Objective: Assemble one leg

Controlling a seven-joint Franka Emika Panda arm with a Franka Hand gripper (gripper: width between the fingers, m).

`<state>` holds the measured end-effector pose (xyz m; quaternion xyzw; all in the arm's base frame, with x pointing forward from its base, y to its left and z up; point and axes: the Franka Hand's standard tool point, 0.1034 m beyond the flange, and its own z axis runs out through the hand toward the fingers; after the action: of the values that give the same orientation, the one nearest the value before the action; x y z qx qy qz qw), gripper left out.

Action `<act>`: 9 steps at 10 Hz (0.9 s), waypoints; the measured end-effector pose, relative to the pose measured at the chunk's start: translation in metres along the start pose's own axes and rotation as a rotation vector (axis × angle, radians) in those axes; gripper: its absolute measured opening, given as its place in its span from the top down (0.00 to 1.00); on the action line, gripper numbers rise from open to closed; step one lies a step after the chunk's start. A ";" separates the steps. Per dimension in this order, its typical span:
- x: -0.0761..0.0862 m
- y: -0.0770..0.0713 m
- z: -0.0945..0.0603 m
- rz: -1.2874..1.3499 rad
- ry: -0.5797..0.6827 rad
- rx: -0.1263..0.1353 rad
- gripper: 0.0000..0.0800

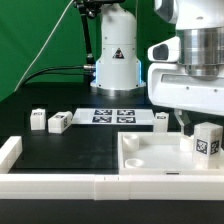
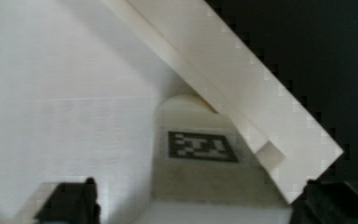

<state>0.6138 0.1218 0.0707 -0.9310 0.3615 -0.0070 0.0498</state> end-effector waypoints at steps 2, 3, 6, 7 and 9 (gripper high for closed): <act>0.001 0.000 -0.001 -0.254 0.002 0.000 0.19; 0.002 0.000 0.000 -0.384 0.002 0.000 0.19; 0.005 0.000 0.001 -0.710 0.000 -0.002 0.19; 0.006 0.000 0.001 -0.843 0.004 -0.008 0.19; 0.007 0.000 0.000 -1.059 0.010 -0.022 0.19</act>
Offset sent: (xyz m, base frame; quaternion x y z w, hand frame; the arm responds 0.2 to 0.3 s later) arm 0.0031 0.0040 0.0014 0.0032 -0.0124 -0.2451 0.9694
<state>0.6192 0.1172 0.0707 -0.9865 -0.1580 -0.0318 0.0277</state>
